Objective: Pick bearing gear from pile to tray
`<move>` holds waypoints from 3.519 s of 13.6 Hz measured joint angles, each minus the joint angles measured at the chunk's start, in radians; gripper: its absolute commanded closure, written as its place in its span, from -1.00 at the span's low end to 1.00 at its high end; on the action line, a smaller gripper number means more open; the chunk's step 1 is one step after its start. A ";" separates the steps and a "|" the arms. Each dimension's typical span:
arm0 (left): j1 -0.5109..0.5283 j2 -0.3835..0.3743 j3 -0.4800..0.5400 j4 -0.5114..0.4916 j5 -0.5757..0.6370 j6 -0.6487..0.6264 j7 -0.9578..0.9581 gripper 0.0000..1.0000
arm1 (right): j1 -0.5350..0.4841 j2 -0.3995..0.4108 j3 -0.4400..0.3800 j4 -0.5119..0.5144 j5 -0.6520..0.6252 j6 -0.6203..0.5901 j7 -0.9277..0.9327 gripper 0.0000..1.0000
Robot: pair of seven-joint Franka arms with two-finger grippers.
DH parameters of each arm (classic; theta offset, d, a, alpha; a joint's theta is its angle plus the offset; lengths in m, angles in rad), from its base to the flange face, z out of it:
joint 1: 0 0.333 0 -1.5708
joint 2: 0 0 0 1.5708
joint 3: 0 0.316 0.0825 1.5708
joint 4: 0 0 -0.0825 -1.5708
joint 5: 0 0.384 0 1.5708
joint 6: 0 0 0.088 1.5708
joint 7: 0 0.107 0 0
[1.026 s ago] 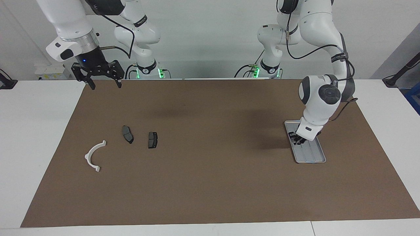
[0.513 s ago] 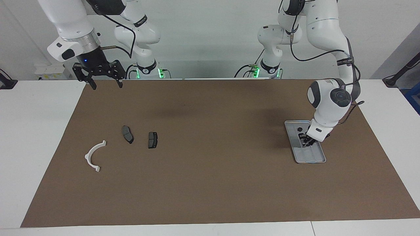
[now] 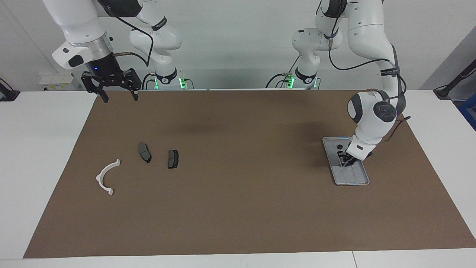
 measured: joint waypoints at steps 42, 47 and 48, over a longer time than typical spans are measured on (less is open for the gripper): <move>0.012 -0.356 -0.006 0.318 -0.110 -0.713 0.061 -1.00 | -0.001 0.000 -0.001 0.000 -0.006 0.002 0.000 -1.00; 0.012 -0.356 -0.006 0.350 -0.110 -0.742 0.061 -1.00 | -0.001 0.000 -0.001 0.000 -0.006 0.002 0.000 -1.00; 0.011 -0.356 -0.006 0.354 -0.110 -0.743 0.060 -1.00 | -0.001 0.000 -0.002 0.000 -0.006 0.002 0.000 -1.00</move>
